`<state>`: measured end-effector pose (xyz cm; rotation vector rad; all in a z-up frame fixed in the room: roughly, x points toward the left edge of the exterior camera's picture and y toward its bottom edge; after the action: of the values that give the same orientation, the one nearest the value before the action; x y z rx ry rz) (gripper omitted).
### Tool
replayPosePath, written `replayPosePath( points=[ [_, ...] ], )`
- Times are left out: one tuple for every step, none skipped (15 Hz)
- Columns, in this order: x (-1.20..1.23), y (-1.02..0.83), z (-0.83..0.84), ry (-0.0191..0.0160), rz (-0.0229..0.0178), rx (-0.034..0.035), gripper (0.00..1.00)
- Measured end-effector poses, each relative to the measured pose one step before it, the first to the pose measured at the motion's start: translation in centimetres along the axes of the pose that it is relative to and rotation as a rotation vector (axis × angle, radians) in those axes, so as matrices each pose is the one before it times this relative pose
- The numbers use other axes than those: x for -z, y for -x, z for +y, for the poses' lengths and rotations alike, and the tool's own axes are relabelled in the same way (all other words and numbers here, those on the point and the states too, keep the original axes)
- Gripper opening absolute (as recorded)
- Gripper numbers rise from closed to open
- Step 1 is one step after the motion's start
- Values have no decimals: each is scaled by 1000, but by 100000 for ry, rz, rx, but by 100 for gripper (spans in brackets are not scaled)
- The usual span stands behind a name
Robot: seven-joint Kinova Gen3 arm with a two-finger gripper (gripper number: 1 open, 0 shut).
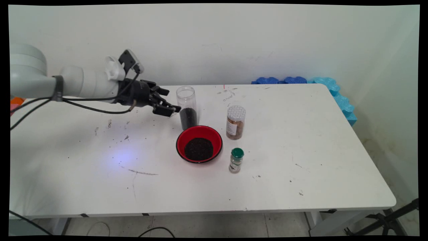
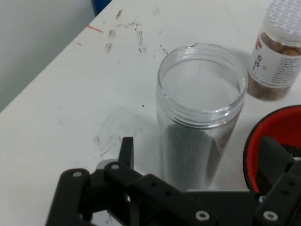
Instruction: Pick up the black seasoning powder from the table
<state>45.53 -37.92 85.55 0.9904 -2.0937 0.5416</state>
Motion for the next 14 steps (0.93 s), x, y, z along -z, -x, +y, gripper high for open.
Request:
replayPosePath(
  points=[
    [-330,73,3,62,166,403,100],
    [-466,103,-5,30,286,549,100],
    [-294,67,0,34,164,337,100],
    [-423,84,-1,113,312,476,100],
    [-491,63,6,200,400,383,100],
    [-462,46,-5,196,406,247,100],
    [-361,33,-27,135,350,168,100],
    [-227,19,-24,73,232,63,100],
    [-335,22,-33,152,288,45,100],
    [-204,21,-20,103,163,10,100],
    [-269,33,-35,184,245,-2,100],
    [-173,12,-20,162,156,-52,100],
    [-255,12,-41,255,223,-132,100],
    [-143,3,-25,154,176,-126,100]
  ],
)
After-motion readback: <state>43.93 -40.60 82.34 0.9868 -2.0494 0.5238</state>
